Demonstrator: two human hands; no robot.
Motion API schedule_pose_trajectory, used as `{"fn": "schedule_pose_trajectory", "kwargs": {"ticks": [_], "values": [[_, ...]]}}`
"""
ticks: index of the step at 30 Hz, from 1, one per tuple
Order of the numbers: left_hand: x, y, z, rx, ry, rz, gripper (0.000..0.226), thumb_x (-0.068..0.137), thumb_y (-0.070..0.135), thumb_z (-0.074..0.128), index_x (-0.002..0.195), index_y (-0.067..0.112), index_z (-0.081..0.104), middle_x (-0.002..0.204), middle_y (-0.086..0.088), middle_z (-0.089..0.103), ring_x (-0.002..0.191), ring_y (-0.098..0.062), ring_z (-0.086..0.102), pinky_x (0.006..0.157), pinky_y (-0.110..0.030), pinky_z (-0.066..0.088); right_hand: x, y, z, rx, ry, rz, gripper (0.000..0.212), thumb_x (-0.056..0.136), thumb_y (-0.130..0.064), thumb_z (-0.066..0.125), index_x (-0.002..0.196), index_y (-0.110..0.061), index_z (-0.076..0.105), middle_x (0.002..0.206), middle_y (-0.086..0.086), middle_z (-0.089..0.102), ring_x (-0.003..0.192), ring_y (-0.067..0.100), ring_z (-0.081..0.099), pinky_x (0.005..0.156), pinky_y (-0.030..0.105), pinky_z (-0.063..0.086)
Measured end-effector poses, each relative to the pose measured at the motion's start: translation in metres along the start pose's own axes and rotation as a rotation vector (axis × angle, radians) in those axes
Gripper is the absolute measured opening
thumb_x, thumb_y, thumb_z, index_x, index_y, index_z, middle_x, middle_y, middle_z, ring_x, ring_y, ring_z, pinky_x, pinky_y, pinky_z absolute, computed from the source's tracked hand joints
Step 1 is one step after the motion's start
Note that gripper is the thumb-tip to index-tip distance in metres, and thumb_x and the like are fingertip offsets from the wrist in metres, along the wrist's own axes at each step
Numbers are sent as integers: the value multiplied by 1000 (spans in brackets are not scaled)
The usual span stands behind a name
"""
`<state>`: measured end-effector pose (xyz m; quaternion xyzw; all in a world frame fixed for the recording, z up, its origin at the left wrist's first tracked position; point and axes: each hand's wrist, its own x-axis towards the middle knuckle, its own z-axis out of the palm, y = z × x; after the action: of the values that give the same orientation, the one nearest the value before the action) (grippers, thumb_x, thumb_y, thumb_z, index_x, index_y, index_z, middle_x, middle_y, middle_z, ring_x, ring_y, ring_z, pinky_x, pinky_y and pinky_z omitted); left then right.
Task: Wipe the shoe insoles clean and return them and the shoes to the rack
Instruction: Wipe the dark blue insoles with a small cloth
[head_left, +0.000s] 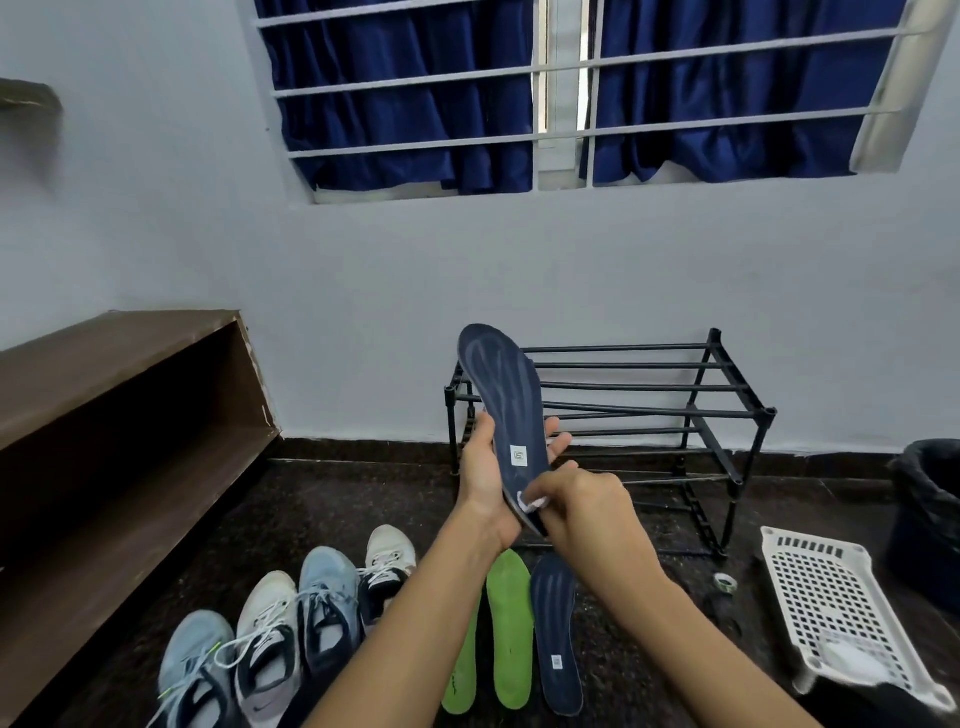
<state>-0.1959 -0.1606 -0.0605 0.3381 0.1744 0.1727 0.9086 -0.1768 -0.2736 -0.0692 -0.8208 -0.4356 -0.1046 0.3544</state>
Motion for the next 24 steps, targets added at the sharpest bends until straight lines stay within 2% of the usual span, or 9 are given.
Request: {"fn": "schedule_pose_trajectory", "kwargs": {"ticks": [2, 4, 6, 11, 14, 18, 21, 24], "values": [[1, 1, -1, -5, -17, -6, 62, 99, 57, 29, 110, 7, 65, 98, -13, 71, 93, -28, 67, 92, -50, 48, -5, -1, -5, 61, -50, 48, 21, 78, -7, 65, 86, -24, 75, 78, -3, 73, 72, 14, 66, 67, 23, 48], [3, 1, -2, -9, -35, -12, 63, 99, 58, 30, 110, 7, 65, 97, -13, 72, 88, -26, 68, 88, -49, 50, -7, -1, -8, 118, -61, 69, 21, 79, -9, 65, 87, -26, 75, 74, -5, 72, 68, 8, 64, 65, 16, 46], [2, 0, -2, 2, -48, -15, 63, 99, 58, 30, 109, 8, 66, 98, -11, 72, 87, -25, 68, 85, -47, 52, -8, -1, -8, 164, -35, 71, 23, 77, -7, 66, 85, -26, 76, 70, -6, 71, 69, 6, 63, 63, 8, 43], [0, -6, -2, 30, -28, -52, 70, 97, 62, 29, 105, 4, 67, 92, -10, 71, 78, -19, 69, 75, -36, 55, -2, -3, -1, 282, 74, 114, 23, 75, -4, 70, 81, -24, 76, 72, -3, 72, 79, 3, 62, 63, 1, 40], [-1, -5, -3, 9, -35, -63, 69, 98, 61, 30, 105, 3, 67, 91, -10, 71, 76, -19, 68, 81, -39, 52, -2, -7, -3, 299, 61, 115, 24, 75, -1, 70, 80, -24, 76, 72, -6, 70, 78, -3, 61, 61, 0, 38], [-1, 2, -4, -37, -46, -59, 65, 99, 58, 31, 107, 3, 66, 94, -12, 71, 83, -22, 67, 86, -42, 51, -7, -14, -13, 361, -42, 140, 24, 76, 2, 67, 76, -21, 75, 54, -19, 62, 59, -7, 59, 54, 3, 38], [-1, 3, -3, -33, -33, -53, 67, 98, 59, 32, 102, 2, 67, 93, -12, 71, 84, -22, 66, 86, -41, 51, -9, -16, -11, 374, -2, 156, 25, 76, 2, 68, 76, -23, 75, 58, -19, 62, 62, -8, 59, 56, 2, 38], [-4, -2, 0, -7, -13, -54, 72, 97, 61, 31, 95, 1, 70, 87, -11, 71, 75, -19, 67, 84, -38, 51, -5, -17, -5, 372, 77, 175, 26, 76, 1, 68, 78, -23, 76, 63, -16, 63, 66, -9, 59, 57, 1, 38]]}}
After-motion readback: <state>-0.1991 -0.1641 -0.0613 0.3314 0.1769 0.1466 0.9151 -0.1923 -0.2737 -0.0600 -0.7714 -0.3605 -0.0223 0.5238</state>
